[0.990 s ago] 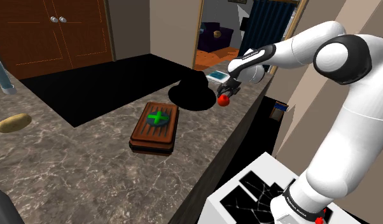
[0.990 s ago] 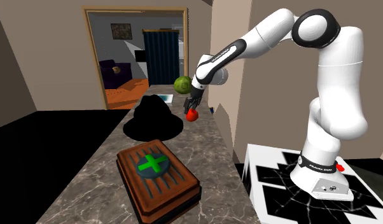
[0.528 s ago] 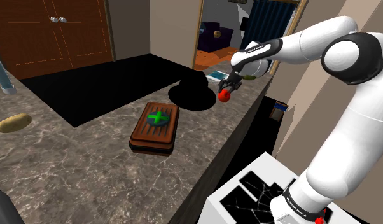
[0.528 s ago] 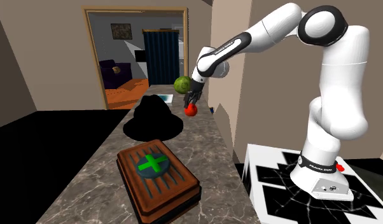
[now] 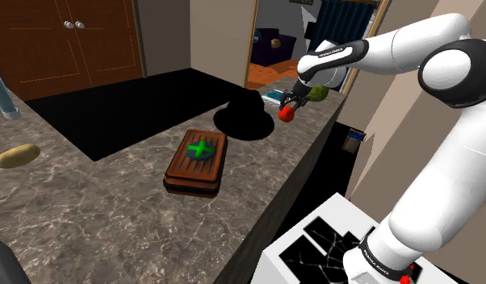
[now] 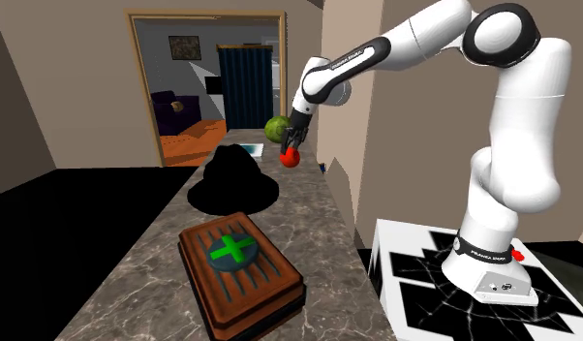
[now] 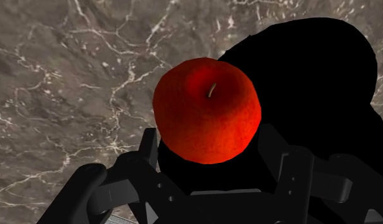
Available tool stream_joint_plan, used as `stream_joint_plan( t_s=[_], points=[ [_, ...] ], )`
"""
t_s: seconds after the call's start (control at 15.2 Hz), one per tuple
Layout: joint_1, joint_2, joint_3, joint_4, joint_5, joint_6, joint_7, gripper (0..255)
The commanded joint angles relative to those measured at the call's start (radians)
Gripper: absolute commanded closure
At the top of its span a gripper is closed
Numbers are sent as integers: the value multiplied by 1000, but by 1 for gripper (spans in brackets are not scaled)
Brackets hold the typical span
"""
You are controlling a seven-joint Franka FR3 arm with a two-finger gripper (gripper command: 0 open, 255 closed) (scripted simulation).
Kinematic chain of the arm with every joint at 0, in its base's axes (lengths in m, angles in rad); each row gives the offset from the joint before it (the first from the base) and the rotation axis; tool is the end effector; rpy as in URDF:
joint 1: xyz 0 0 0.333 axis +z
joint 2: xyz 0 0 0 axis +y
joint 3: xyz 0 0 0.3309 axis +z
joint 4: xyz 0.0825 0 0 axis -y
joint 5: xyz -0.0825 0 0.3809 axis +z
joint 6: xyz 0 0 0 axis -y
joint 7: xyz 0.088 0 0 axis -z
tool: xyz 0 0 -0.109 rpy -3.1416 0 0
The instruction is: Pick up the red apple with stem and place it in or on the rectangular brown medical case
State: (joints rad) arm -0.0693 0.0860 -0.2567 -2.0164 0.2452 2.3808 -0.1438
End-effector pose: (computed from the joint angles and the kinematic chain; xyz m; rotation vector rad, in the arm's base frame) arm 0.5657 -0.1849 0.4549 -2.9623 0.4966 -0.4746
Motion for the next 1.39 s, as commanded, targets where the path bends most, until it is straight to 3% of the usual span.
stream_joint_plan(
  t_s=[0.0, 0.73, 1.32],
  points=[
    [0, -7, -1, 20, -8, -26, 8, 255],
    [0, -46, -5, 114, -45, -156, 47, 255],
    [106, -126, 100, 24, -141, -113, 300, 255]
  ],
)
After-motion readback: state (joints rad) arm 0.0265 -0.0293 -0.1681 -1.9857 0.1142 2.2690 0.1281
